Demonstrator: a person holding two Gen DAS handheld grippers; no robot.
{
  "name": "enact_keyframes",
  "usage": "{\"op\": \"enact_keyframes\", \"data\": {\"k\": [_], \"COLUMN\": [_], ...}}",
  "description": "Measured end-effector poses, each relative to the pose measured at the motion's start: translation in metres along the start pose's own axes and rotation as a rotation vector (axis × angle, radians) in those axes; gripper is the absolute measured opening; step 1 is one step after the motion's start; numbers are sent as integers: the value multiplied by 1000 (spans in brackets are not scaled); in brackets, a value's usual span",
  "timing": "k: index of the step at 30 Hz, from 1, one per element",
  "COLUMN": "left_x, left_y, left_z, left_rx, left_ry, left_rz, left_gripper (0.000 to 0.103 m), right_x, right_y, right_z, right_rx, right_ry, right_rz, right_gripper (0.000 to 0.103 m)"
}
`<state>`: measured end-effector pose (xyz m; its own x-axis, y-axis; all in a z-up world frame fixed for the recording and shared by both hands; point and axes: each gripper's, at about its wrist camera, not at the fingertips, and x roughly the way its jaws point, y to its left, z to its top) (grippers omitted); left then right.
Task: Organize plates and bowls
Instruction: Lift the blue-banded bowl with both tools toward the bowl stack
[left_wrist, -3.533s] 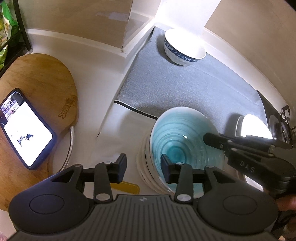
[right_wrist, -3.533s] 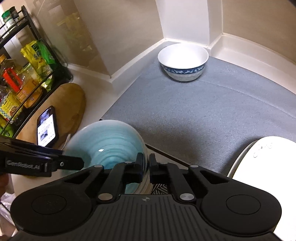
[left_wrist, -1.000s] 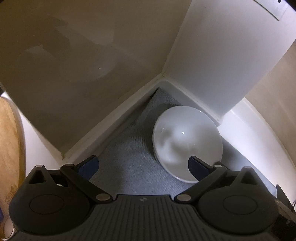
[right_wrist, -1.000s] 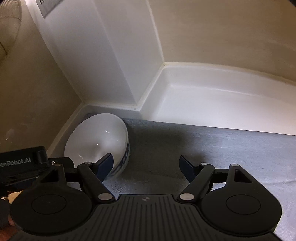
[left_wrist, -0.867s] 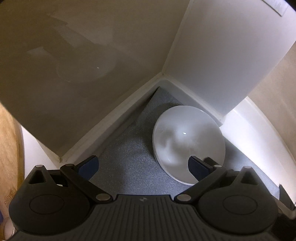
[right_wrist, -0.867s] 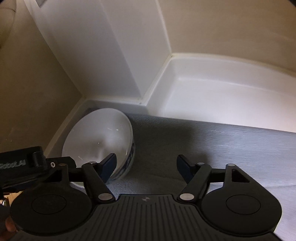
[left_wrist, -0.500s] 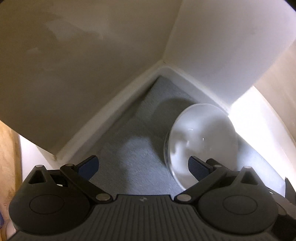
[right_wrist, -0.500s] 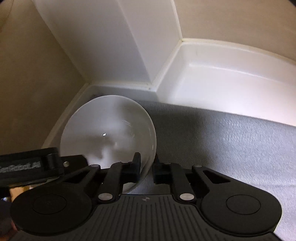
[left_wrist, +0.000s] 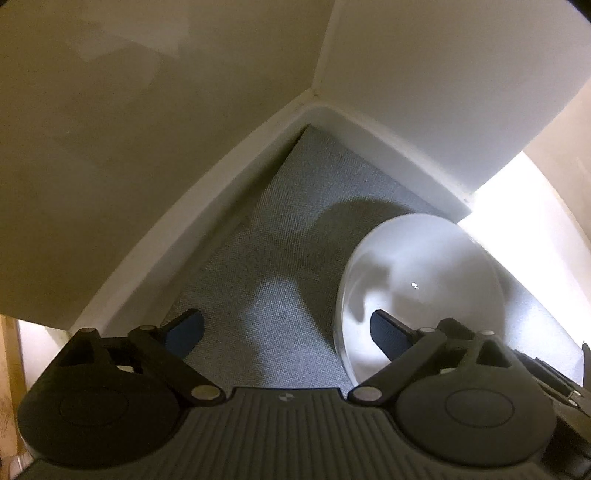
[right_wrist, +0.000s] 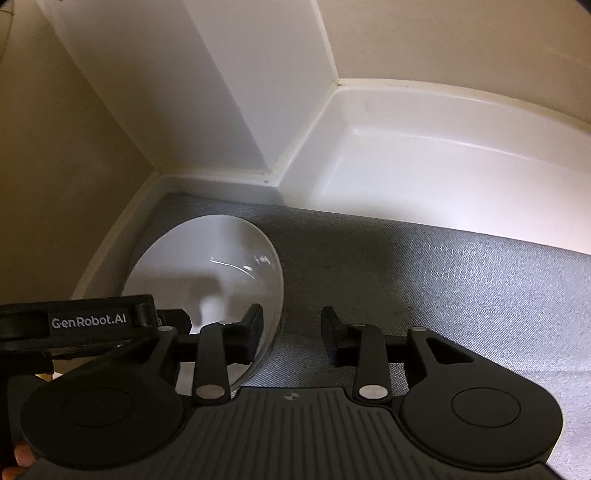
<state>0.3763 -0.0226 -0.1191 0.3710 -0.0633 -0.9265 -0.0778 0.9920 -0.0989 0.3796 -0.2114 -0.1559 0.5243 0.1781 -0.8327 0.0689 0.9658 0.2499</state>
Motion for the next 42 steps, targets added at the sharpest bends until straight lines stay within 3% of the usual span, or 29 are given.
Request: {"op": "enact_keyframes", "data": {"k": [2,3,4,5,6,8,12,25,37,42], "left_x": [-1,-4,-6,-8,-9,-13,-21,-77,-126,-149], "left_y": [-3,-4,-5,-7,-11,-18,-14,-7,31,56], "left_z": [-1,-2,-2,-2,-3,-6,-11,-40,-81,-104], "left_rx": [18,18,14,11,22,73,78,146,155,154], "left_ry": [-37,-54,-47,-39,-35,-50,-19,-92,-150,-152], "left_rz": [5,-23,-68,-94,-99,-82,-111,-155,-187,-178], "left_gripper": [71,49,36,17,9,9,8,8,10,10], "right_x": [3,5,5,4,2,0,-12,-81,-139,-157], "right_y": [-1,-1,-1,0,1,5,6,27,63,83], "right_z": [1,2,1,0,0,-2,-7,-34,-77,-100], "right_rx": [-2,-2,-2,4,12,17,22,-35,-81,-104], "right_ry": [-2,-4,-7,-11,-12,-5,-1,-80,-139,-126], "right_rz": [-1,0,-3,0,9,13,12,4,42,69], "right_gripper": [40,40,39,30,19,12,12,12,12,13]}}
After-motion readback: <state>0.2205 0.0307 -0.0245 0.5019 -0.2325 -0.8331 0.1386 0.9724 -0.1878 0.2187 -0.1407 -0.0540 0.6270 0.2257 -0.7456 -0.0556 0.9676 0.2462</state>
